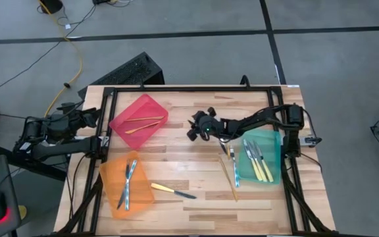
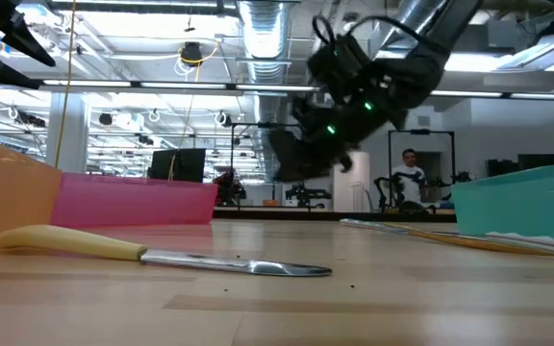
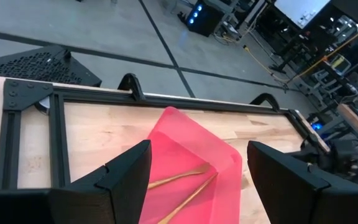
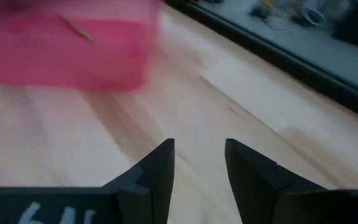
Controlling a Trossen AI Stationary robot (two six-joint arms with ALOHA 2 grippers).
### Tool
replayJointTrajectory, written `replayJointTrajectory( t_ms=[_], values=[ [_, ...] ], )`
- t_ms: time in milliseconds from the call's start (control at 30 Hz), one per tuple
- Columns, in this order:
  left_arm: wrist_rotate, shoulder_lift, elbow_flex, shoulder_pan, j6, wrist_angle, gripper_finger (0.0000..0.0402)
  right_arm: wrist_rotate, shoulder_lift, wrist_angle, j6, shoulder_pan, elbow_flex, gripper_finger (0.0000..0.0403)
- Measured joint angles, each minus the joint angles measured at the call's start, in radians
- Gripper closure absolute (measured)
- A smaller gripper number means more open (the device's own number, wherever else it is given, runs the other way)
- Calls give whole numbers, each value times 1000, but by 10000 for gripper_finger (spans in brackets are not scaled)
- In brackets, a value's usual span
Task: Sort silverware by color (type)
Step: Put the top blue knife into the orange bin
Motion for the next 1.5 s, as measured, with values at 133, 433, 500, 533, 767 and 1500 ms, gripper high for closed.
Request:
replayJointTrajectory(
  t_ms=[133,433,500,533,767,1500],
  values=[
    [15,0,0,0,0,0,155,-29,-3,-2,-54,24,67,237],
    [24,0,0,0,12,-35,155,57,-2,-281,14,53,141,237],
    [25,0,0,0,11,-49,155,110,-2,-381,76,50,141,237],
    [26,0,0,0,11,-53,155,137,-2,-434,111,48,141,237],
    [40,0,0,0,11,-52,155,169,-2,-463,306,8,19,237],
    [24,0,0,0,-7,-50,155,146,-8,-148,467,2,-269,358]
  ],
)
